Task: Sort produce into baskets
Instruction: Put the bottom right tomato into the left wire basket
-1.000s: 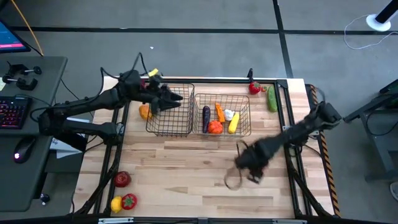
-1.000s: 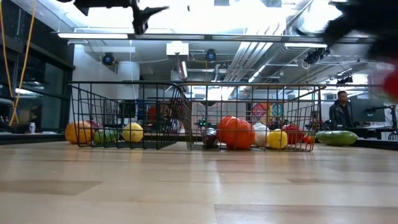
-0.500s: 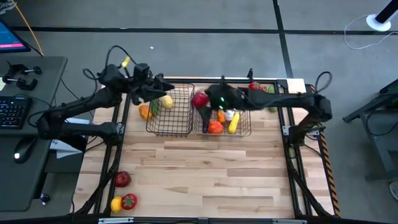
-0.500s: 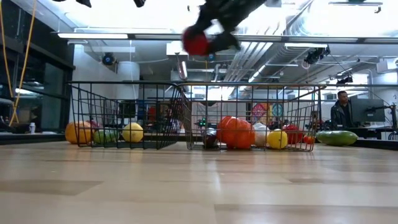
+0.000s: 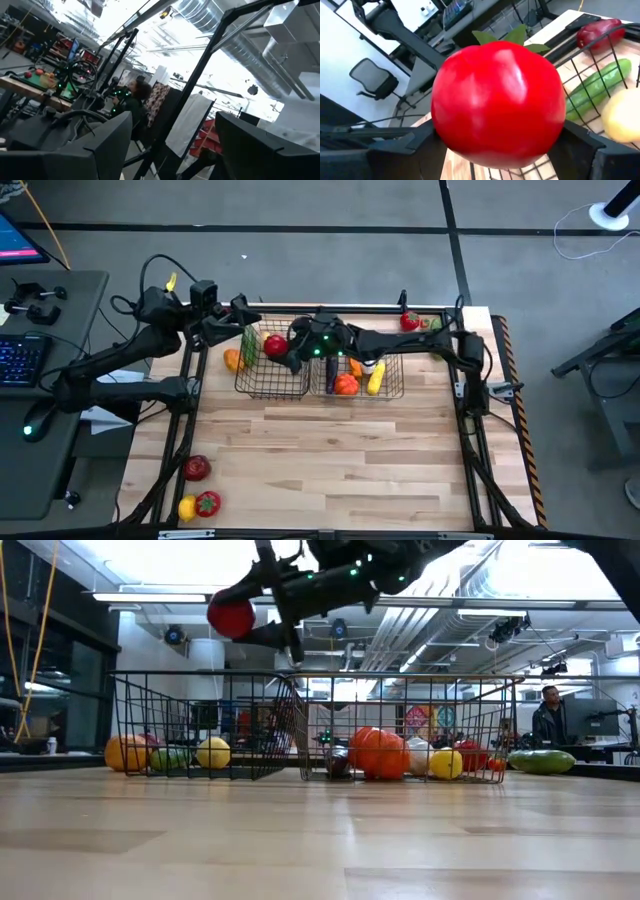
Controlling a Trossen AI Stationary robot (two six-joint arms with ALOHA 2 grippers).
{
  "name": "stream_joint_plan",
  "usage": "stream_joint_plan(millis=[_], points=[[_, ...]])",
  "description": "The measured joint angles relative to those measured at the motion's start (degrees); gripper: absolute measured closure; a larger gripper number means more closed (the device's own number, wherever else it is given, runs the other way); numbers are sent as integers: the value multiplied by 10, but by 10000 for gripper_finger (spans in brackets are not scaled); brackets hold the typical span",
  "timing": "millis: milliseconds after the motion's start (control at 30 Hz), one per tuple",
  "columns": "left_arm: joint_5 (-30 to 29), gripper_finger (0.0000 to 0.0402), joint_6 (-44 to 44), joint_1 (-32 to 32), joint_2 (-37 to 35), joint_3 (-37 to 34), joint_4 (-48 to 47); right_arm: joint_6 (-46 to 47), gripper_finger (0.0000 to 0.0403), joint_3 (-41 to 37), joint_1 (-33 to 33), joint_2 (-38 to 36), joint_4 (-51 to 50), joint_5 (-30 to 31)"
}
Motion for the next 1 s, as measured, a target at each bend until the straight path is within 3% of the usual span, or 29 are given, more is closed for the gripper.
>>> stream_joint_plan(millis=[267,633,767,900,1000], points=[[-12,126,-14,0,2,0,-4,16,127,36,-4,8,-11,58],[-13,126,-31,-2,2,0,-22,13,123,38,-9,8,-19,37],[-13,126,-31,-2,2,0,-30,16,86,38,-11,8,-38,17],[-6,126,-31,-2,2,0,-31,13,21,38,-12,8,-51,18],[7,126,-31,-2,2,0,-31,-9,15,39,-13,8,-48,50]])
